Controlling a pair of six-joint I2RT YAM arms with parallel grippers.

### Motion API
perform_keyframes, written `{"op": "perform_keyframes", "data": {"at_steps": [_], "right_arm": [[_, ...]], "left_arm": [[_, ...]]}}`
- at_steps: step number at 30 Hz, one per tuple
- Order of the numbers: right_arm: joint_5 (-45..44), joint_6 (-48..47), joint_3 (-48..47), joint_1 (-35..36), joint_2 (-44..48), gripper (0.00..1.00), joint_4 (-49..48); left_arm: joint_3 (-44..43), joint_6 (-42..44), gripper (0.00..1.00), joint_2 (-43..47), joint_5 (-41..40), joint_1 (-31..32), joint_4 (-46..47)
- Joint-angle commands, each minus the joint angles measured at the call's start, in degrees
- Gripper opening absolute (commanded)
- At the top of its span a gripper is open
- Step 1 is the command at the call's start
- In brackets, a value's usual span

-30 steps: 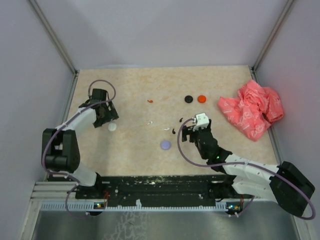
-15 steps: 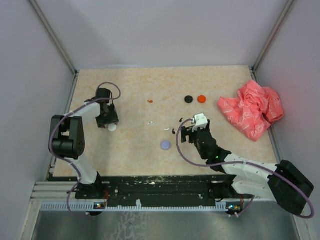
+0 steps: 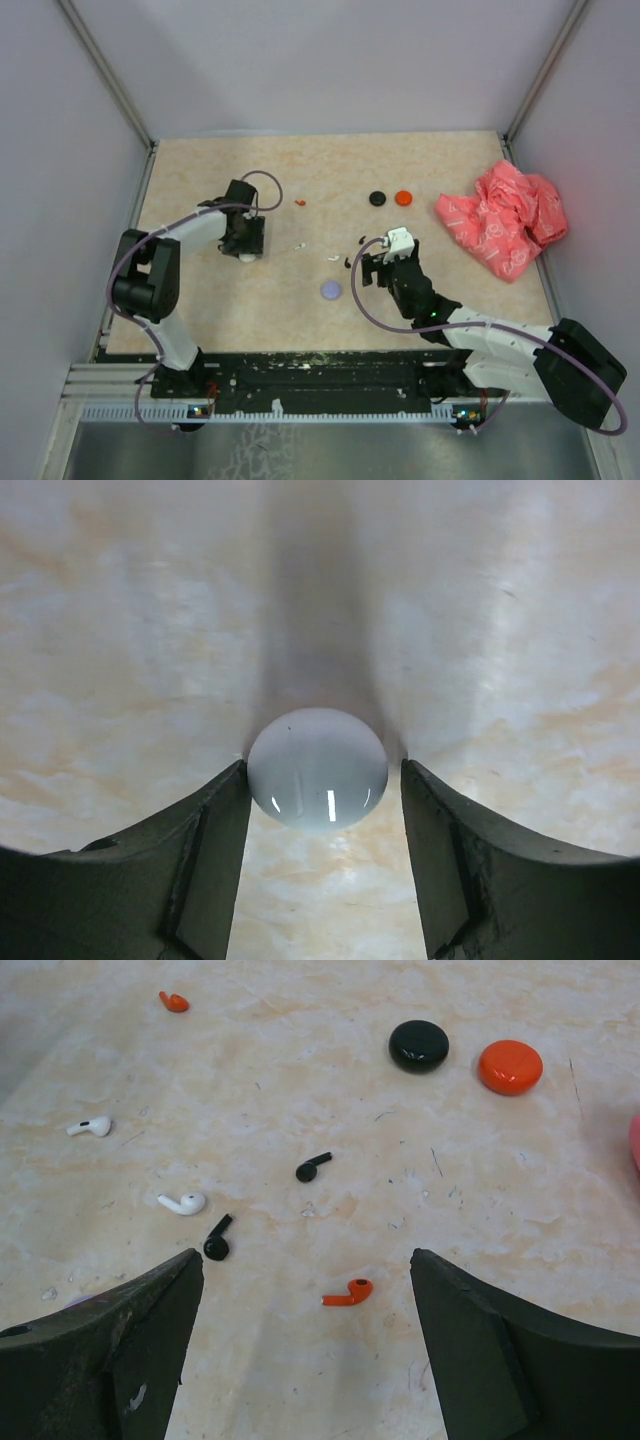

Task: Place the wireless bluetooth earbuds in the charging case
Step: Adjust the charging case at the center of the board.

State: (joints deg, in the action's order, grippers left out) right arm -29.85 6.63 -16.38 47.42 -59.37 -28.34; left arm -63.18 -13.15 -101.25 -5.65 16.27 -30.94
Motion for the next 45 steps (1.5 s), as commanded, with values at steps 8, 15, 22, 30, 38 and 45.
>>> {"op": "perform_keyframes", "data": {"at_steps": [8, 15, 22, 30, 38, 45], "right_arm": [[-0.6, -0.1, -1.8, -0.6, 0.2, 0.84, -2.7], [-0.5, -0.2, -2.0, -0.6, -0.1, 0.84, -2.7], [-0.3, -0.2, -2.3, -0.6, -0.8, 0.84, -2.3], [-0.2, -0.1, -2.6, -0.6, -1.0, 0.84, -1.9], [-0.3, -0.1, -3.0, -0.6, -1.8, 0.84, -1.3], [0.0, 0.1, -3.6, -0.6, -2.7, 0.84, -0.6]], "left_arm": [[2.4, 2.7, 0.72, 6.7, 0.5, 4.5, 0.1], [3.9, -7.7, 0.86, 12.9, -5.2, 5.0, -1.3], [8.0, -19.8, 0.93, 14.6, -8.7, 5.5, 0.3], [7.1, -22.6, 0.91, 12.0, -8.4, 6.9, 3.7], [1.7, -16.6, 0.88, 6.6, -9.5, 6.9, 6.4], [-3.8, -8.7, 0.84, 2.1, -5.2, 6.8, 8.4]]}}
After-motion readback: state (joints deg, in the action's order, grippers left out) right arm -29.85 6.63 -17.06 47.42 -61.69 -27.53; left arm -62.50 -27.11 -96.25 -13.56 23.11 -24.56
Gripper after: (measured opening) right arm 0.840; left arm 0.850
